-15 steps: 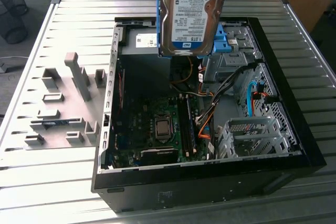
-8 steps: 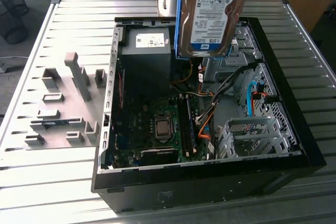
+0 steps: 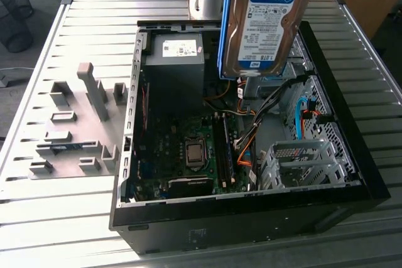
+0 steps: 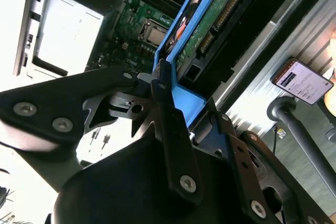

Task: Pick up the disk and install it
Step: 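Insert the disk into the insertion slot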

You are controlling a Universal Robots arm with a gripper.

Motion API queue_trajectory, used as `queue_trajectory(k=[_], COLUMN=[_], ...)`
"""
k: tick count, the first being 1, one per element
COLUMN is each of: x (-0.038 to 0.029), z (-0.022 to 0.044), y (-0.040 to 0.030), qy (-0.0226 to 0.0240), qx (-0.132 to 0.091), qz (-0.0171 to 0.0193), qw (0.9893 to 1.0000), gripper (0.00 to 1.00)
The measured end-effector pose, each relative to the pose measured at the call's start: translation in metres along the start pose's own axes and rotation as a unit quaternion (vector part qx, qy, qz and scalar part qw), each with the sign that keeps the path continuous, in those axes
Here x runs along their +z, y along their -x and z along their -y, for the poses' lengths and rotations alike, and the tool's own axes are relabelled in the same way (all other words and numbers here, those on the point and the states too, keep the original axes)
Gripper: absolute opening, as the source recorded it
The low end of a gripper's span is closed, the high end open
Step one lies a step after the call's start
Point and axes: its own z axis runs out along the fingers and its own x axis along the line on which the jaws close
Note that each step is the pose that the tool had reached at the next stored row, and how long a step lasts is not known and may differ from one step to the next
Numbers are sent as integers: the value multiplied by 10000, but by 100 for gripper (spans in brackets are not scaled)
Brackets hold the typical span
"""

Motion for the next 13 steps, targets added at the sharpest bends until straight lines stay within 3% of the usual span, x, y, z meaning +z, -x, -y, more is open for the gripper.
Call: queue_trajectory(k=[8,13], x=[37,84], z=[28,198], y=[-225,-250], qy=[1,8], qx=[3,3], qz=[-1,-1], qw=[10000,10000], gripper=[36,36])
